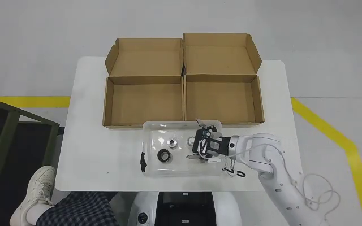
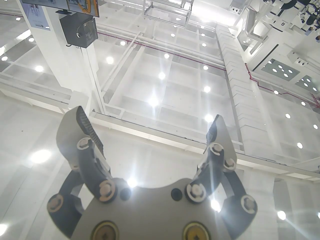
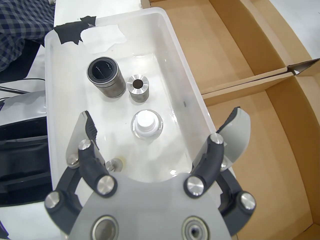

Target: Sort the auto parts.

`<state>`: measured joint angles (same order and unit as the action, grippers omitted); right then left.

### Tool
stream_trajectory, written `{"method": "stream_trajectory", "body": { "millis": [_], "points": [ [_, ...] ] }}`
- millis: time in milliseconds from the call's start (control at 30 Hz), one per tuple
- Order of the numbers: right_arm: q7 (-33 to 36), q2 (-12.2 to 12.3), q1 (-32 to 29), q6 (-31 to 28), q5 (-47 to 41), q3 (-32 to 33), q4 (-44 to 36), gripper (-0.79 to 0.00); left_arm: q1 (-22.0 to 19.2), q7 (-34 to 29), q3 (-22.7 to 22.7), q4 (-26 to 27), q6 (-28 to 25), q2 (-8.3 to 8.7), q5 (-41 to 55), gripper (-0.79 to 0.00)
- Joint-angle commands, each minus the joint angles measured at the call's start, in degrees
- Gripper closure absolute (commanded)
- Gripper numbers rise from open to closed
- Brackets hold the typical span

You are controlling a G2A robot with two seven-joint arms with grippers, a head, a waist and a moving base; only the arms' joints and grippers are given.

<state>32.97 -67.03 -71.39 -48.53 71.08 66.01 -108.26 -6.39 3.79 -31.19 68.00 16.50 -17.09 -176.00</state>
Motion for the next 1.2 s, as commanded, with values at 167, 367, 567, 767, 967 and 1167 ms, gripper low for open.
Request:
{"method": "stream_trajectory", "body": {
  "millis": [167, 367, 567, 767, 967, 1167],
  "points": [
    [0.6, 0.3, 0.5, 0.1, 0.4, -1.1, 0.7, -0.705, 0.0, 0.0, 0.0, 0.0, 0.0, 0.0, 0.0, -0.785],
    [1.2, 0.6, 0.8, 0.3, 0.2, -1.4, 1.5, -0.582, 0.0, 0.0, 0.0, 0.0, 0.0, 0.0, 0.0, -0.785],
    [1.8, 0.7, 1.4, 0.8, 0.3, -2.2, 2.4, -0.542, 0.0, 0.0, 0.0, 0.0, 0.0, 0.0, 0.0, -0.785],
    [2.7, 0.8, 2.3, 1.5, 0.1, -3.4, 3.7, -0.413, 0.0, 0.0, 0.0, 0.0, 0.0, 0.0, 0.0, -0.785],
    [3.3, 0.9, 3.0, 2.0, -0.4, -4.1, 4.3, -0.286, 0.0, 0.0, 0.0, 0.0, 0.0, 0.0, 0.0, -0.785],
    [4.1, 1.2, 3.3, 1.8, -1.0, -4.3, 3.6, 0.0, 0.0, 0.0, 0.0, 0.0, 0.0, 0.0, 0.0, -0.785]
  ]
}}
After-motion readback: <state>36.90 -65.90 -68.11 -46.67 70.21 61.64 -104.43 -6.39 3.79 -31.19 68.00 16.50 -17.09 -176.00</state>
